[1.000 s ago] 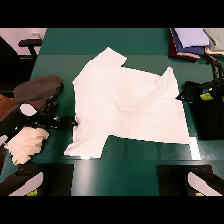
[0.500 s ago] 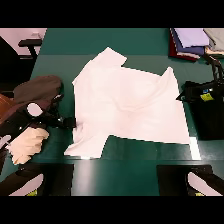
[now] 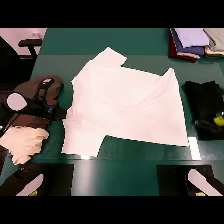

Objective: Fold the shirts.

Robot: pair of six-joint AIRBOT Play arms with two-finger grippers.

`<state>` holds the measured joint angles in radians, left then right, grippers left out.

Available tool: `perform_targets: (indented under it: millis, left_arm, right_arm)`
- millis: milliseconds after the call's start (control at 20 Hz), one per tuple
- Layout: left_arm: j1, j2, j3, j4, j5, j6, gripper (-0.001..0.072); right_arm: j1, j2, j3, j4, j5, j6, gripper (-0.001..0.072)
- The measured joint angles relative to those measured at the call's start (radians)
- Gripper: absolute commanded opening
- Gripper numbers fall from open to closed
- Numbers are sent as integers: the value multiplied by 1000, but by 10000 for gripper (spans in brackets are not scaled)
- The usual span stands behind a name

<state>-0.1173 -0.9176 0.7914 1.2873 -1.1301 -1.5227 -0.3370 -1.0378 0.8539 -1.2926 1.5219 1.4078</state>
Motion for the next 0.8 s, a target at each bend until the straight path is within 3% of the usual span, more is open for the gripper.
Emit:
perform_targets:
  millis: [200, 350, 400, 450, 550, 700, 800]
  left_arm:
    - [0, 10, 8, -6, 12, -3, 27]
    - [0, 13, 10, -12, 26, -5, 26]
    - [0, 13, 10, -12, 30, -6, 26]
    - [0, 13, 10, -13, 32, -6, 27]
    - [0, 13, 10, -20, 37, -6, 27]
    - [0, 13, 10, -29, 40, -6, 26]
    - [0, 13, 11, -31, 43, -6, 26]
  right_arm:
    - [-116, 7, -200, 26, -47, -5, 475]
    - [-133, 8, -296, 36, -89, -11, 428]
    - [-126, 8, -315, 37, -102, -12, 383]
    - [-113, 10, -330, 42, -110, -12, 278]
    - [-76, 11, -346, 43, -132, -11, 237]
    - [-13, 12, -358, 45, -185, 0, 16]
    - [27, 12, -362, 54, -208, 4, 15]
